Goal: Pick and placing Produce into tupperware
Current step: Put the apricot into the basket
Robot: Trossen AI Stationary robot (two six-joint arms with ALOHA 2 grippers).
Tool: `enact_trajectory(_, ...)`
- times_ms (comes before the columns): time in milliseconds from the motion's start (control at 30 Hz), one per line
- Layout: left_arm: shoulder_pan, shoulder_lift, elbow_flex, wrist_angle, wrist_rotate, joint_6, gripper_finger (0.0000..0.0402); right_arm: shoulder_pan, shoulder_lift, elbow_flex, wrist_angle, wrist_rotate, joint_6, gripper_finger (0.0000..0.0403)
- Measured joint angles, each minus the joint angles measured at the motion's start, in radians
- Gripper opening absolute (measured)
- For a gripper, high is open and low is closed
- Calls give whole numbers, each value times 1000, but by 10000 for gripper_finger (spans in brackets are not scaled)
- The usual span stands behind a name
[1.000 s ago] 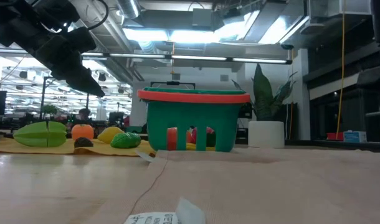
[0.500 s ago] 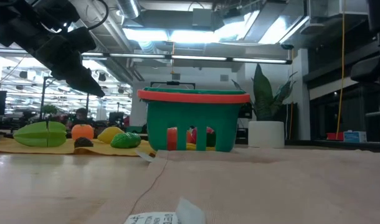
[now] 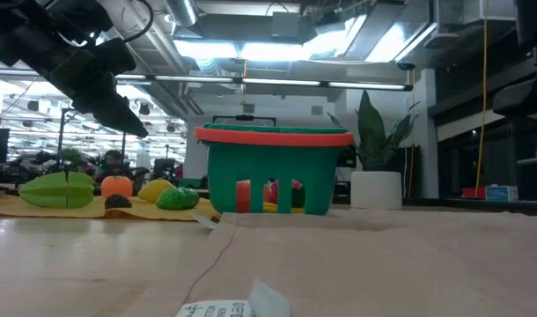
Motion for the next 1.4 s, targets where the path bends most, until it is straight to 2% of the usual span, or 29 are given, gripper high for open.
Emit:
enact_trajectory(100,0,0,0,0,0,0,261,0,0,0,0,0,0,124)
enact_trajectory(500,0,0,0,0,0,0,261,-14,-4,0,-5,0,-13,116)
enact_trajectory(767,0,0,0,0,0,0,261,-49,-91,0,-23,9,32,113)
enact_trajectory(900,0,0,0,0,0,3,261,-70,-156,0,-23,93,32,106)
enact_trajectory(1200,0,0,0,0,0,3,261,-157,-365,-18,-55,426,-86,105)
enact_trajectory(1333,0,0,0,0,0,3,261,-208,-480,-116,16,473,-117,102)
enact_trajectory(1400,0,0,0,0,0,3,261,-235,-536,-204,124,476,-137,101)
